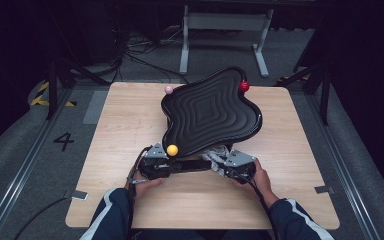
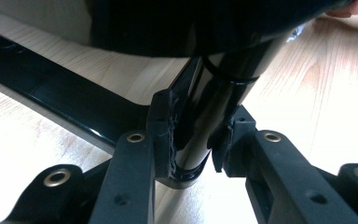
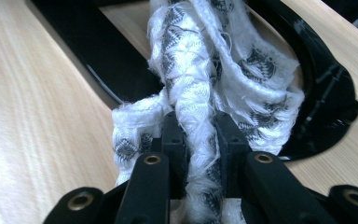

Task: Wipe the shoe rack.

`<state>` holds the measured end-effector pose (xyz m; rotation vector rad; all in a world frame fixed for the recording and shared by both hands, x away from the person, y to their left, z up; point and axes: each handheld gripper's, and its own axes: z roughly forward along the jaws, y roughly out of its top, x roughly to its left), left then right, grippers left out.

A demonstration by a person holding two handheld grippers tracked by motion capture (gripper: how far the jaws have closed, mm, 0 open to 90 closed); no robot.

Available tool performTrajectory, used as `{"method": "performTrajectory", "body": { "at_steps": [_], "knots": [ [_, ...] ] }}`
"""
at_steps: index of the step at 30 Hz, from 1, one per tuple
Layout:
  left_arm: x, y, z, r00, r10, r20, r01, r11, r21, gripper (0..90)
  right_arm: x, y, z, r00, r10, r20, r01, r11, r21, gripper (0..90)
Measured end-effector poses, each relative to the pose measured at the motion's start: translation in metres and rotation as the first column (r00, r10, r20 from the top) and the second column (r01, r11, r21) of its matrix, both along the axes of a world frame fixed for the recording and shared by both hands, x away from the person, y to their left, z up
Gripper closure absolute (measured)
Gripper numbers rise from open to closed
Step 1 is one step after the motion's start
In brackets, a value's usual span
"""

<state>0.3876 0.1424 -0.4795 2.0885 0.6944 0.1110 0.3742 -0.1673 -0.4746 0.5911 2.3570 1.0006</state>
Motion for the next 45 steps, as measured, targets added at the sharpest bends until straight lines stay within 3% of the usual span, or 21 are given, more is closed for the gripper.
{"method": "performTrajectory", "body": {
  "at_steps": [8,16,19,21,27,35,40,45],
  "knots": [
    [-0.002,-0.004,0.001,0.9998,-0.012,0.015,0.012,0.9997,0.021,71.1,-0.001,0.002,0.001,0.9999,0.011,0.012,-0.011,1.0,-0.021,77.5],
    [-0.003,-0.006,0.0,0.9999,-0.011,0.011,0.011,0.9998,0.015,71.3,0.015,-0.02,-0.002,0.9953,-0.093,0.028,0.094,0.994,-0.049,77.6],
    [-0.003,-0.008,0.001,0.9997,-0.016,0.016,0.016,0.9997,0.019,71.3,0.018,-0.025,-0.002,0.9938,-0.11,0.01,0.111,0.993,-0.035,77.7],
    [-0.003,-0.01,0.0,0.9998,-0.015,0.014,0.014,0.9998,0.017,71.3,0.017,-0.022,-0.002,0.9932,-0.114,0.021,0.115,0.992,-0.046,77.7],
    [-0.003,-0.012,0.0,0.9997,-0.021,0.016,0.02,0.9997,0.015,71.2,0.003,-0.004,0.001,0.9992,-0.037,0.015,0.038,0.998,-0.05,77.7],
    [-0.003,-0.013,0.0,0.9997,-0.022,0.01,0.022,0.9997,0.013,71.1,-0.01,0.019,0.001,0.9988,0.045,0.018,-0.044,0.998,-0.048,77.5],
    [-0.004,-0.013,0.001,0.9994,-0.031,0.013,0.031,0.9994,0.017,71.2,-0.007,0.016,0.001,0.9991,0.035,0.022,-0.034,0.998,-0.049,77.7],
    [-0.004,-0.014,0.001,0.9994,-0.033,0.012,0.033,0.9993,0.019,71.2,0.003,0.001,0.001,0.9993,-0.03,0.021,0.031,0.998,-0.047,77.8]
  ]
}}
